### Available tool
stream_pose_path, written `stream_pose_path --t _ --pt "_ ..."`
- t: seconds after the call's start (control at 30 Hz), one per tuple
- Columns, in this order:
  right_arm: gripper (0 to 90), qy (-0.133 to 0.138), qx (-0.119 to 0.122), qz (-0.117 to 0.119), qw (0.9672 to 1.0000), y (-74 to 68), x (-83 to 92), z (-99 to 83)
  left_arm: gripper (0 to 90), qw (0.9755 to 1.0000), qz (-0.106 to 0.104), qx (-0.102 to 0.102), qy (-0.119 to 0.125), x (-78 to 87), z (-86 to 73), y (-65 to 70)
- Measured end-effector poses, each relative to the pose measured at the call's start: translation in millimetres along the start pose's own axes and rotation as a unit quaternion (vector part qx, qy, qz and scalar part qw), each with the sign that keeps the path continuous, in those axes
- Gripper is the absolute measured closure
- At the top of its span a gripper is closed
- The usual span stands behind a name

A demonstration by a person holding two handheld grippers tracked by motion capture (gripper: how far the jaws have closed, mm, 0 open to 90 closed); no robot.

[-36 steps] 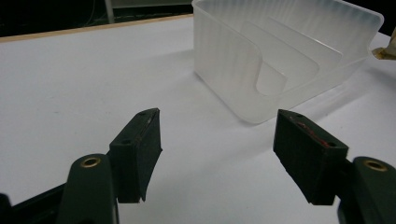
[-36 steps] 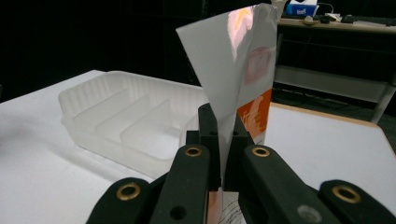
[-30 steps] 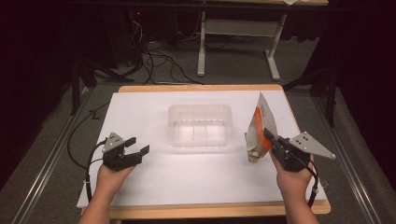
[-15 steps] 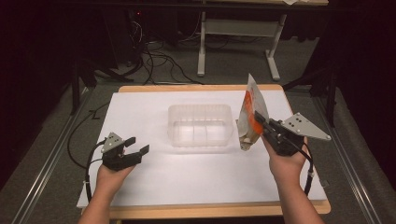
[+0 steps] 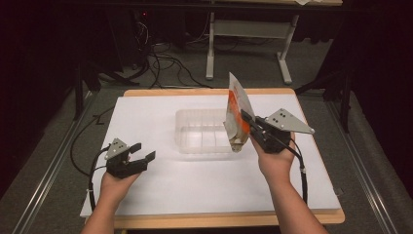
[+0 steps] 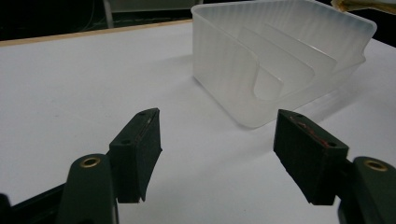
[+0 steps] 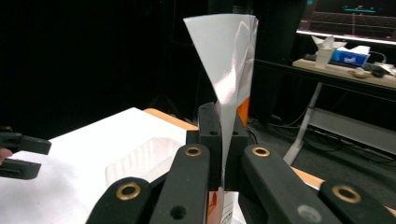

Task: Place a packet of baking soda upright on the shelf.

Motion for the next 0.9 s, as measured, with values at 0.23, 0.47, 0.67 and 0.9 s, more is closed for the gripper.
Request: stream_pose_path --t 0.23,0.47,0.67,0.9 --pt "90.0 -0.004 0.009 0.022 0.9997 -17.7 -21.7 2.0 32.6 1.0 -0.001 0.0 0.001 0.2 0.4 -0.5" --pt "90.0 -0.005 -0.001 0.035 0.9994 -27.1 -45.6 0.2 32.6 1.0 -0.001 0.004 0.002 0.5 0.7 -1.4" --pt "90.0 -0.006 -0.01 0.042 0.9991 -33.0 -66.5 -2.3 32.6 1.0 -0.003 0.004 0.003 -0.1 0.7 -0.8" --pt "90.0 -0.012 -0.013 0.046 0.9988 -37.8 -89.8 -6.1 32.6 1.0 -0.004 0.004 0.001 -0.1 0.5 -0.8"
Point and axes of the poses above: each handheld gripper's, and its own axes: x roughly backward along the jaws, z roughly out of its top, y roughly to its right, the point moved 8 cm from there along -x, roughly forward along the jaws, and after that the axes turned 4 degrees about z, right-handed, at the moved point
